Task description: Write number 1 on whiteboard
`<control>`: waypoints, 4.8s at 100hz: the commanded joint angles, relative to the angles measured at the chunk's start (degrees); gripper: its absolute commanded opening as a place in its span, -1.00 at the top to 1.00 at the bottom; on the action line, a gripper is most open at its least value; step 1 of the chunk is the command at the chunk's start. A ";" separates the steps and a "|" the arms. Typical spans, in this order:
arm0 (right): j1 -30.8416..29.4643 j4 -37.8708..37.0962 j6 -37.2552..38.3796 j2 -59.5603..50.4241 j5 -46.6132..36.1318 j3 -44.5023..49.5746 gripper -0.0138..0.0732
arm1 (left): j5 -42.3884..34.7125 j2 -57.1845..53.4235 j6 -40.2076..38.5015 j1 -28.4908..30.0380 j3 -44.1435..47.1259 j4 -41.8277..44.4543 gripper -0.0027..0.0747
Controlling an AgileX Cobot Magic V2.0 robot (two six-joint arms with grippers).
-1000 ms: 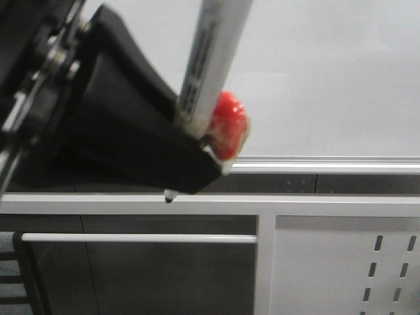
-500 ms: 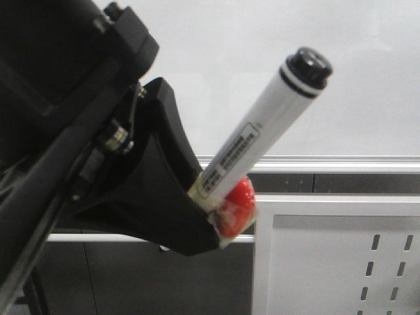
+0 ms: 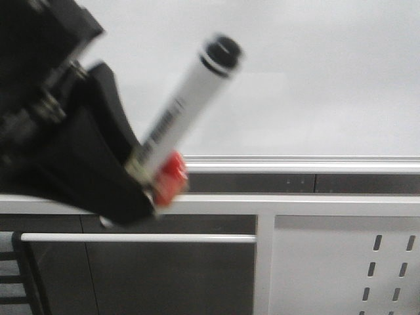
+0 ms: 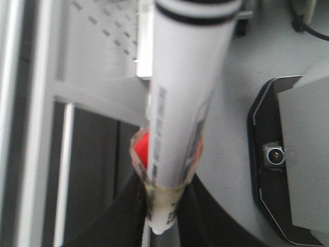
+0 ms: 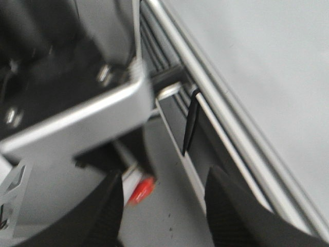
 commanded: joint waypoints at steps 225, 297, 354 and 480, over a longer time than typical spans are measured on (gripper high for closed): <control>9.49 3.40 10.29 9.23 -7.99 -2.20 0.86 | -2.17 -5.77 1.80 0.66 -1.96 0.74 0.98; 9.49 -0.55 10.29 9.23 -10.25 -2.20 0.84 | -0.95 -17.61 1.70 0.66 -1.96 -8.15 -0.04; 9.49 -9.32 10.29 -5.71 -17.37 7.90 0.79 | -18.59 -43.00 -21.68 1.00 7.41 -6.27 0.55; 9.49 -23.72 2.20 -9.13 -54.40 21.75 0.79 | -22.95 -55.88 -22.87 25.32 28.25 -15.86 0.98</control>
